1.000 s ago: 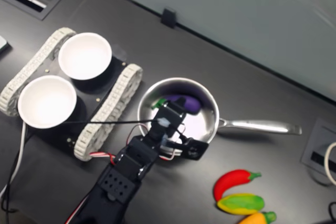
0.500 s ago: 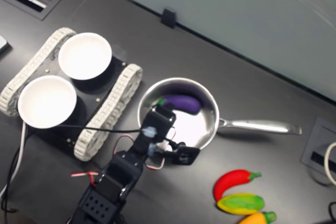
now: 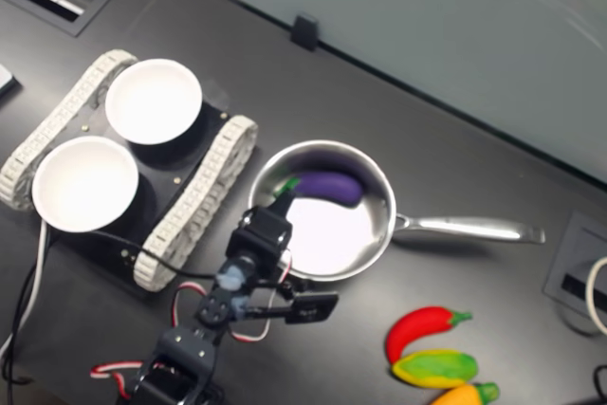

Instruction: Pick up the brinjal and place them in the pan

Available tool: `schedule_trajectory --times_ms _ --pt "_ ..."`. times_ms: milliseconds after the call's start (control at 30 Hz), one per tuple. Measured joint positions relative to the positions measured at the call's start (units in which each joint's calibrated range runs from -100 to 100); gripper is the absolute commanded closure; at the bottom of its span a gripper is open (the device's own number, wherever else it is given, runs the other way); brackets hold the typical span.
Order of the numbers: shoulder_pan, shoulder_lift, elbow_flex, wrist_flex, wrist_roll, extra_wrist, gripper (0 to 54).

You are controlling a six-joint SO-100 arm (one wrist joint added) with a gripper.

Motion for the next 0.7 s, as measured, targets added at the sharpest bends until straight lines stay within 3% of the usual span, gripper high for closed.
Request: schedule_trajectory --times_ms 700 --pt "-2.6 -20.4 2.0 13.8 0.0 0.0 53.6"
